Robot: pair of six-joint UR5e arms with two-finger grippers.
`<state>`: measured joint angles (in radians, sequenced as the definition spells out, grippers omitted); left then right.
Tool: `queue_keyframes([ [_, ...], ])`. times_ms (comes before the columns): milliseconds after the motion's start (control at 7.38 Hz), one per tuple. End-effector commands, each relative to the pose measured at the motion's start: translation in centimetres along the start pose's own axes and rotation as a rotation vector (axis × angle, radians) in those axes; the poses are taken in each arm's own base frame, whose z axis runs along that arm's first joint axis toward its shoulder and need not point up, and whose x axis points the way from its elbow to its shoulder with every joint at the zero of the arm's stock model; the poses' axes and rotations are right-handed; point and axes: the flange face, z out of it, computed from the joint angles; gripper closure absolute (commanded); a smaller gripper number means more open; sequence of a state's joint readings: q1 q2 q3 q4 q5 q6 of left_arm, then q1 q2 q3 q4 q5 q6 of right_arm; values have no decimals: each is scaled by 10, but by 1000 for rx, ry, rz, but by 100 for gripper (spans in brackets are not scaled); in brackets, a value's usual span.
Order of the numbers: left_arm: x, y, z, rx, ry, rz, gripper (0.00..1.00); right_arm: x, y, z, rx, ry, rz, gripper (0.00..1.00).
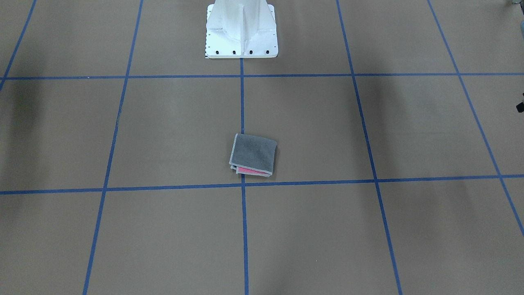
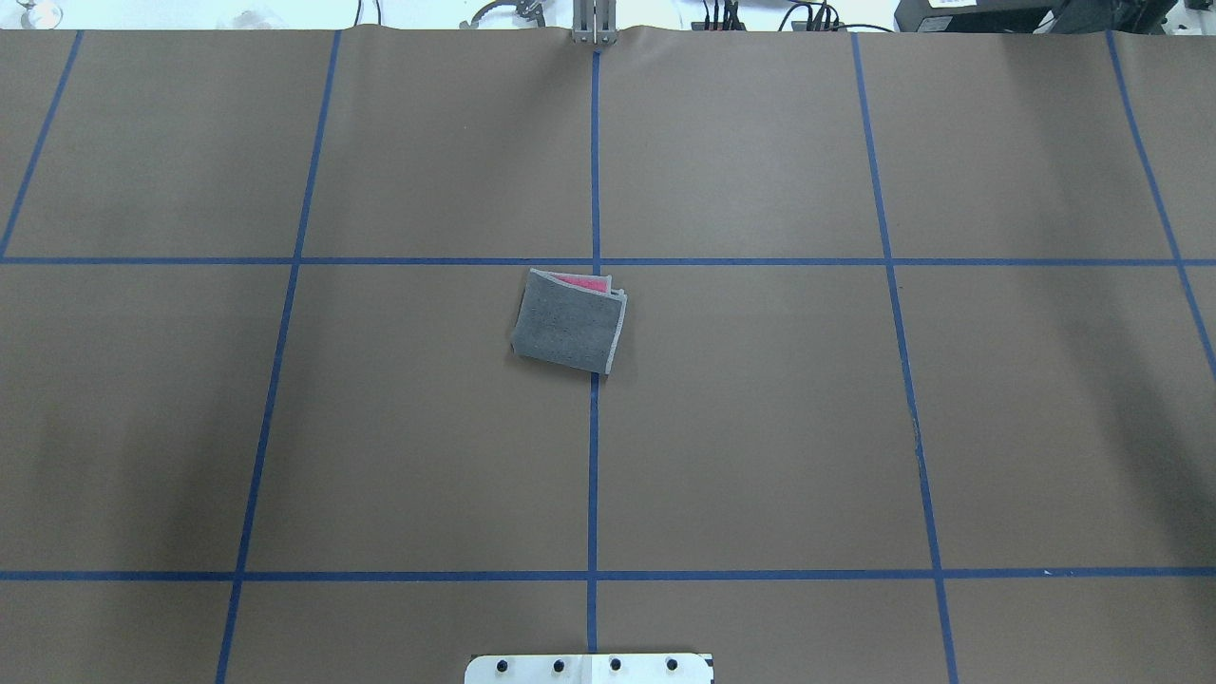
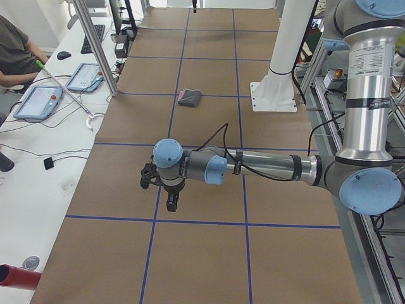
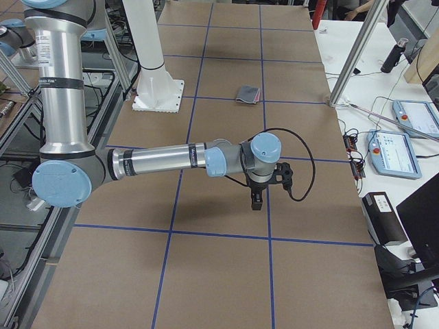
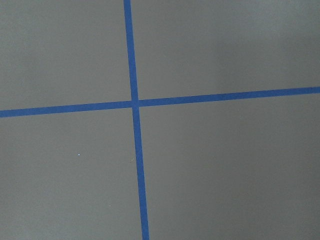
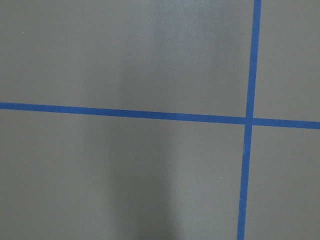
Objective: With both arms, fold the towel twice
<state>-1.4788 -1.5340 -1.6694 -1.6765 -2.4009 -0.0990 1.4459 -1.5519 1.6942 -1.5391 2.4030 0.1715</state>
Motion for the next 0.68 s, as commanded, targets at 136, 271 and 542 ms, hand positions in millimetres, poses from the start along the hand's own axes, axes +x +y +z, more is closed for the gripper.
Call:
queue_keyframes([
  [136,2,2,-5,10,4,3,0,3,1,-19,5,13,43,0],
  [271,-1,1,-1,3,0,0,0,8,5,-22,4,14,59,0],
  [542,-2,2,0,0,-4,-4,0,24,22,-10,-25,23,90,0],
])
